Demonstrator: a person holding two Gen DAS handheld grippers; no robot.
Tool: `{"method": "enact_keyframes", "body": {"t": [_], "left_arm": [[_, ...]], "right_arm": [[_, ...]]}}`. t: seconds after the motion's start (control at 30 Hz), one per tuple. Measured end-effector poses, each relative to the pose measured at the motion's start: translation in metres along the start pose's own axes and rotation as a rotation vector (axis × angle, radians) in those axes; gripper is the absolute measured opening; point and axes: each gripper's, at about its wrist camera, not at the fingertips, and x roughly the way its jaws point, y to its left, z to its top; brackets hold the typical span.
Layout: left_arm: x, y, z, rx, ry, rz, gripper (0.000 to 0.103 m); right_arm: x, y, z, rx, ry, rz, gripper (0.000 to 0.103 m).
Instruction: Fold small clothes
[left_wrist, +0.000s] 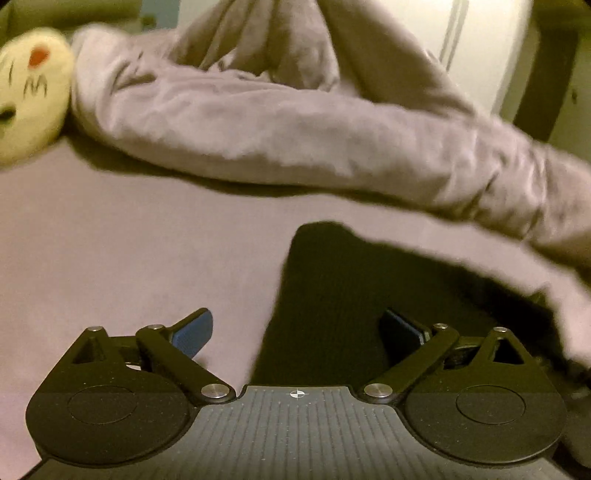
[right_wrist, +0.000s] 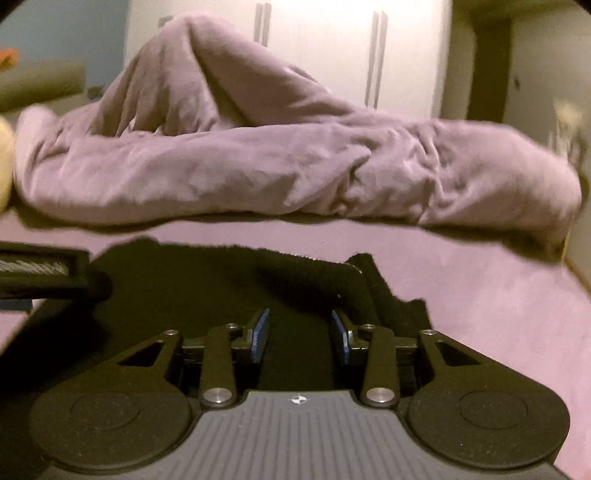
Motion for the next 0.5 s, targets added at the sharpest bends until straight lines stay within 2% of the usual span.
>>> {"method": "enact_keyframes", "body": {"t": [0.03,0.27,0.5], "left_arm": [[0.005,-0.004,-0.006,0.03,-0.002,0.013,0.103],[0.022,0.003,-0.015,-0.006,0.021,-0.021,0.103],[0.031,0.003,-0.021,-0.016,-0.017,-0.033,0.103]], "right_arm": [[0.002,0.0,-0.005,-0.008,-0.009,-0.004,0.038],[0.014,-0.01,-0.018,0.052,-0.04,0.023,0.041],[0.024,-0.016,-0.026,0.097,-0.063,0.044,0.042]]}}
